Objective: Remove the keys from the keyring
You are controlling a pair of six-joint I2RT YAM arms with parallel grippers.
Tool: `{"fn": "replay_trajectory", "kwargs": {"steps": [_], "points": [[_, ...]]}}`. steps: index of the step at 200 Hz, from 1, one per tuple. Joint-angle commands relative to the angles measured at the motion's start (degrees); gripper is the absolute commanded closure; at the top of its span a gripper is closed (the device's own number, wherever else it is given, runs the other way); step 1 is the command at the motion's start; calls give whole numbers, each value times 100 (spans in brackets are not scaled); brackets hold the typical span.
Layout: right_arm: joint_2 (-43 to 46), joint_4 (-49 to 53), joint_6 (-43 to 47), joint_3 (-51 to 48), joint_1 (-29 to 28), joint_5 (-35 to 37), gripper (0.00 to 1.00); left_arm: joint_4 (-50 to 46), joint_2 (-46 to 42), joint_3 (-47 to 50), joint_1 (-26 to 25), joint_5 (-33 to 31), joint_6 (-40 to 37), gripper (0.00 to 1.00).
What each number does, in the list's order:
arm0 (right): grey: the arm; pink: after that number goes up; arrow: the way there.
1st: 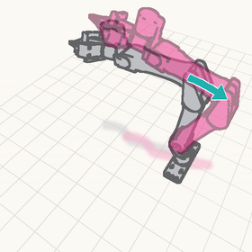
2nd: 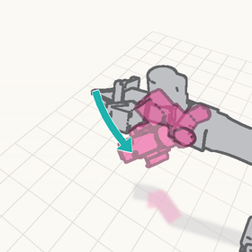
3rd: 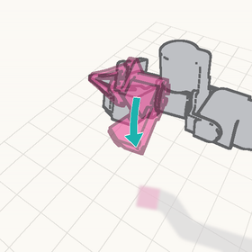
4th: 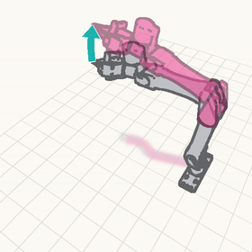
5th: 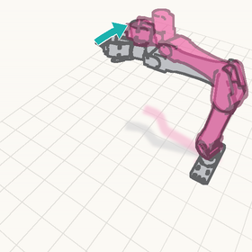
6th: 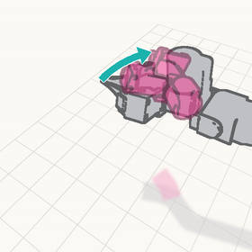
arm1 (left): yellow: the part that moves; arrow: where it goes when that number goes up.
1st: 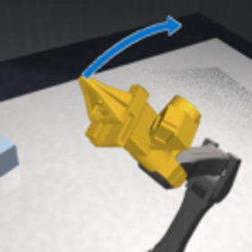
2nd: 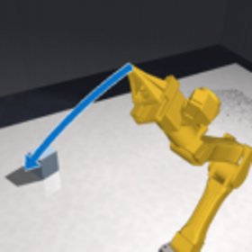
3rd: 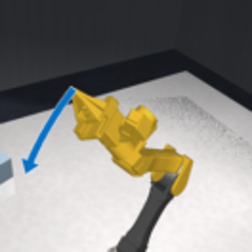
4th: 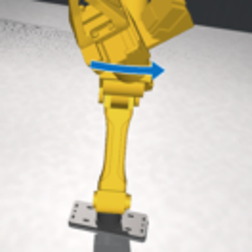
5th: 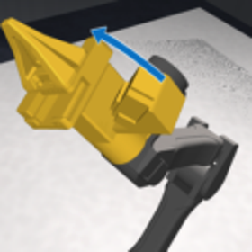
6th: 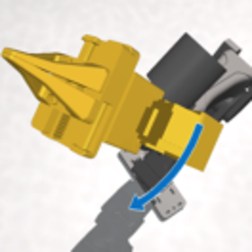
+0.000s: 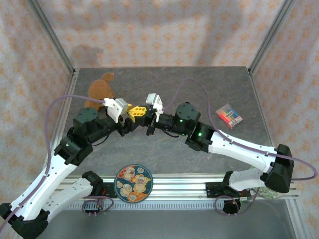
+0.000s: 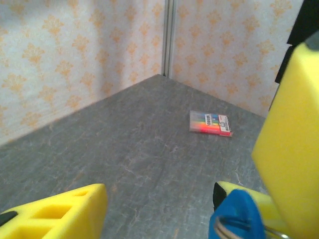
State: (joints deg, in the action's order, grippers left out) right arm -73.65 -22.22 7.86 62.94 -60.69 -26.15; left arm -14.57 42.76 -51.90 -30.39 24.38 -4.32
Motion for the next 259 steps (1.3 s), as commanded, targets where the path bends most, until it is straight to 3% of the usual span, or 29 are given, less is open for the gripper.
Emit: {"fn": "replay_trajectory", "kwargs": {"steps": [1, 61, 172, 200, 237, 259], "points": [[97, 42, -300, -123, 82, -249, 100, 679, -249, 80, -100, -27, 82, 33], [329, 94, -666, -80, 300, -312, 100, 710, -718, 455, -98, 57, 152, 26], [546, -46, -1214, -88, 507, -643, 100, 809, -1449, 901, -98, -231, 664, 24], [544, 0, -1357, -80, 521, -541, 100, 1163, -1318, 946, -99, -196, 763, 22], [468, -76, -1925, 54, 518, -636, 100, 2689, -1158, 1481, -107, -237, 777, 20], [371, -3, -2185, 163, 515, -709, 100, 3044, -905, 1483, -154, -368, 584, 20]]}}
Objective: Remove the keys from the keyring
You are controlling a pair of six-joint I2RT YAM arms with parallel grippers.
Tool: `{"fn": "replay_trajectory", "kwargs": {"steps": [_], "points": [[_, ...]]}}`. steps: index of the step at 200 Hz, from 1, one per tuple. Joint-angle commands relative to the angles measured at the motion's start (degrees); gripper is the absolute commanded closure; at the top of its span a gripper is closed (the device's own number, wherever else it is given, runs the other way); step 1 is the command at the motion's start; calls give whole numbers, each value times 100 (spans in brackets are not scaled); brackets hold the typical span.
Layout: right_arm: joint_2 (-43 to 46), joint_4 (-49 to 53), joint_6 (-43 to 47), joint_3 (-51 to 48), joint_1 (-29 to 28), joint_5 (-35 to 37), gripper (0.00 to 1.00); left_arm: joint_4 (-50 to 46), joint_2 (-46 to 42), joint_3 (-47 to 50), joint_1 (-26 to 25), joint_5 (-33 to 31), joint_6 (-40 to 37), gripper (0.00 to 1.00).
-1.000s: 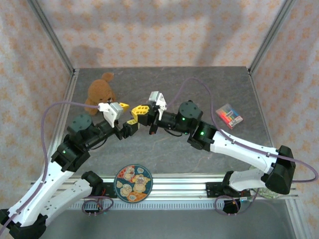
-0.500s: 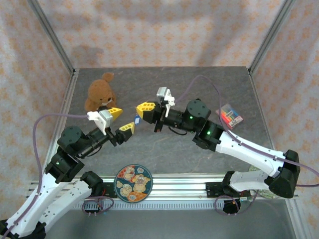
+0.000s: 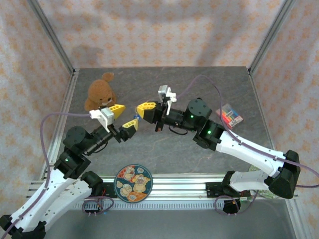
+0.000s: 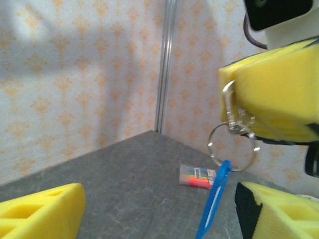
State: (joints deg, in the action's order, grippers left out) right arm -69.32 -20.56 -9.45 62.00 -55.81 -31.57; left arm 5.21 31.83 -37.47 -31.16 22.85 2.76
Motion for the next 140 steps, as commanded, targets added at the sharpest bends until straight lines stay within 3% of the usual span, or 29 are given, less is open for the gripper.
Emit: {"fn": "replay_trajectory", "kwargs": {"steps": [1, 43, 81, 108, 122, 140], "points": [[-63, -164, -466, 259, 32, -170, 100, 1085, 198, 39, -81, -213, -135, 20], [-78, -51, -491, 178, 28, -156, 100, 1300, 446, -192, -138, -44, 23, 22], [91, 61, -248, -50, 35, -29, 100, -5, 578, -984, -89, 403, 410, 29], [113, 60, -130, -258, 189, 114, 100, -318, 680, -1191, 314, 886, 874, 21], [286, 17, -175, -381, 365, 211, 100, -175, 759, -1197, 587, 1261, 1180, 21], [354, 39, -160, -503, 549, 298, 100, -296, 824, -1211, 788, 1259, 1214, 23]]}}
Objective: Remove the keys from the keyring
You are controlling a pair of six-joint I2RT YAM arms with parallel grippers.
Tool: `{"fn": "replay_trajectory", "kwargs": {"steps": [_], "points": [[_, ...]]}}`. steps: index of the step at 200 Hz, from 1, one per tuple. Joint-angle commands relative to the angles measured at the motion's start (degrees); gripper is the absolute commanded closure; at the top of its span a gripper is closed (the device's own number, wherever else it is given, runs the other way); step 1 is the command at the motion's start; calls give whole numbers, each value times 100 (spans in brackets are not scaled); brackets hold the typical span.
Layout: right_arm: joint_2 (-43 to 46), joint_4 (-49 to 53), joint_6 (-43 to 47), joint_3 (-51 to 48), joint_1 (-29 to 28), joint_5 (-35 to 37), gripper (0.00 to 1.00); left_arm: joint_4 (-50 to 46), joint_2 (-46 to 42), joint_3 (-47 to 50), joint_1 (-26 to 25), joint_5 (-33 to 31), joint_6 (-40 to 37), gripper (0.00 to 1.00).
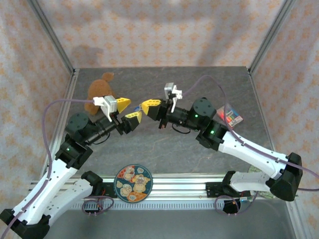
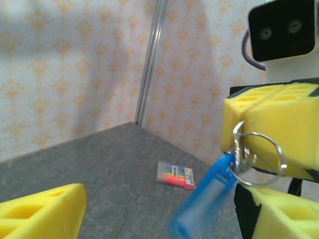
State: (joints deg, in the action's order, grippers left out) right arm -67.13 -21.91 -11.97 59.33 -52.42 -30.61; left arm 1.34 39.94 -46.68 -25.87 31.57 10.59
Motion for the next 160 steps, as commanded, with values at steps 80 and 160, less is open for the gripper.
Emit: {"fn": "replay_trajectory", "kwargs": {"steps": [80, 160], "points": [[231, -282, -137, -897, 616, -5, 100, 309, 795, -391, 577, 1001, 899, 45], [140, -1430, -837, -1186, 716, -563, 100, 1934, 1680, -517, 776, 2972, 2479, 43]]}}
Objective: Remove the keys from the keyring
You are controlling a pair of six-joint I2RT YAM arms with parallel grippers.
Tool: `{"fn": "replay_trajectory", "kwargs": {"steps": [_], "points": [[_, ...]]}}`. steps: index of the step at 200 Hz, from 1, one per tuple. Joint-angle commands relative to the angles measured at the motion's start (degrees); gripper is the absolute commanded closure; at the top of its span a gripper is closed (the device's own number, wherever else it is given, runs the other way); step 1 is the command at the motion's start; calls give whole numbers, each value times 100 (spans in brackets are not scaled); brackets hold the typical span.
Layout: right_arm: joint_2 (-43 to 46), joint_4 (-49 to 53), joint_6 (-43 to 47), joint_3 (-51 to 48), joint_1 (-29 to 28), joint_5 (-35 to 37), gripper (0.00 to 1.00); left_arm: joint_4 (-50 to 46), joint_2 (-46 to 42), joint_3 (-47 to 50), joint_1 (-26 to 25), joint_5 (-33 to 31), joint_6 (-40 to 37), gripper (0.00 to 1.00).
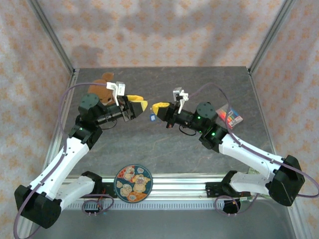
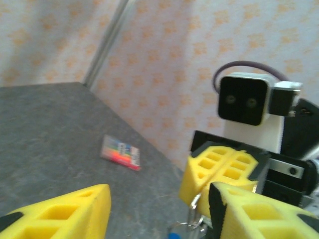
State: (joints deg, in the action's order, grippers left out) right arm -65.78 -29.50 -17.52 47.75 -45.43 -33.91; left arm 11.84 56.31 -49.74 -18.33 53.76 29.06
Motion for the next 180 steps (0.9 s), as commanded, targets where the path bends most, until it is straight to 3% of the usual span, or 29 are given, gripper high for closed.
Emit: {"fn": "replay_trajectory", "kwargs": {"steps": [1, 131, 161, 180], "points": [[4, -680, -289, -28, 17, -236, 100, 892, 49, -212, 22, 774, 638, 43], [-155, -1118, -661, 80, 17, -430, 100, 1271, 135, -125, 22, 1124, 918, 53], [-181, -1243, -760, 73, 17, -483, 100, 1287, 171, -115, 14, 1167, 913, 65], [-181, -1350, -825, 66, 17, -467, 100, 1299, 169, -87, 12, 1172, 917, 66]]}}
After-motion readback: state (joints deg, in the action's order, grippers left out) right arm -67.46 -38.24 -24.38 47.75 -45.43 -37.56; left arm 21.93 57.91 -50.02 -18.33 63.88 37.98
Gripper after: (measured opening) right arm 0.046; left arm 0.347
